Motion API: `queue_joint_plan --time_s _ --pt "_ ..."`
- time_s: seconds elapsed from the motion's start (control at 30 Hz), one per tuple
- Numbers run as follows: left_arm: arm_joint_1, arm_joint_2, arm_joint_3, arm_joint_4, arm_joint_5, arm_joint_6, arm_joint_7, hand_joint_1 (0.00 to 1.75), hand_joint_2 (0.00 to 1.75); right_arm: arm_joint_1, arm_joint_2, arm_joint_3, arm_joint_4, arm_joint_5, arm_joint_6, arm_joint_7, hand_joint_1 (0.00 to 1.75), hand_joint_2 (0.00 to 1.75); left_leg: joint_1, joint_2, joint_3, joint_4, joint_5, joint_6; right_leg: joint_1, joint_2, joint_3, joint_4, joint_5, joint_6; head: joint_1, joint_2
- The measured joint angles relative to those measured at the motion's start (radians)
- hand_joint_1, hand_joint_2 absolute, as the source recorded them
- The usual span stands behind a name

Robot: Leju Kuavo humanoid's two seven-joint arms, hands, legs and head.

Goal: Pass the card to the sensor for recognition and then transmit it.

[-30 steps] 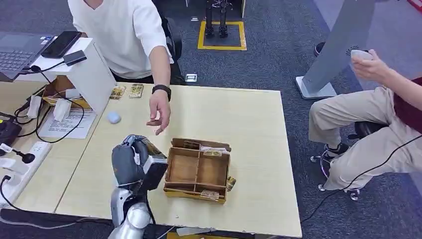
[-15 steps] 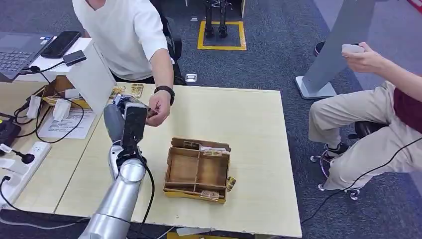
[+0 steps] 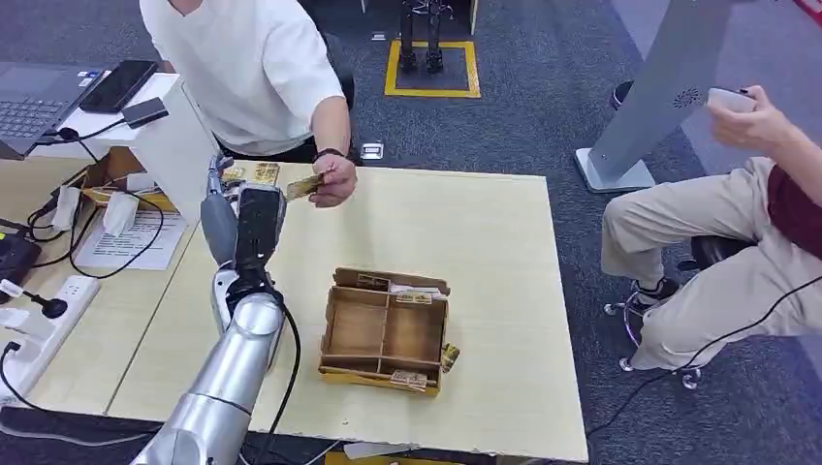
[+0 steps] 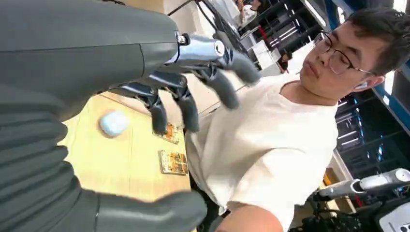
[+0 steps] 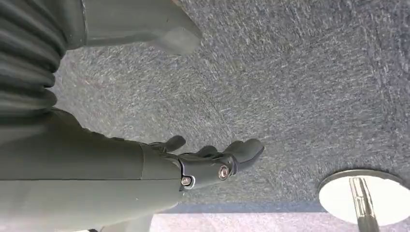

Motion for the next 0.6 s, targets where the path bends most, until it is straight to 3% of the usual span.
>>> queue_joint_plan --time_s 0.37,0.6 --pt "0.010 0.000 0.000 -0.016 0.103 -0.005 -0.060 0.00 1.75 0.012 -0.003 -0.010 0.000 -0.004 0.000 -0.026 0.00 1.75 0.000 0.000 0.000 0.000 0.000 0.000 0.000 0.000 0.000 0.000 0.000 0.000 0.000 0.000" --pt "0.143 0.005 -0.008 -0.212 0.222 -0.004 -0.121 0.00 1.75 0.065 -0.003 -0.096 0.000 -0.031 0.000 -0.089 0.00 1.75 0.000 0.000 0.000 0.000 -0.001 0.000 0.000 0.000 -0.001 0.000 -0.001 0.001 0.000 0.000"
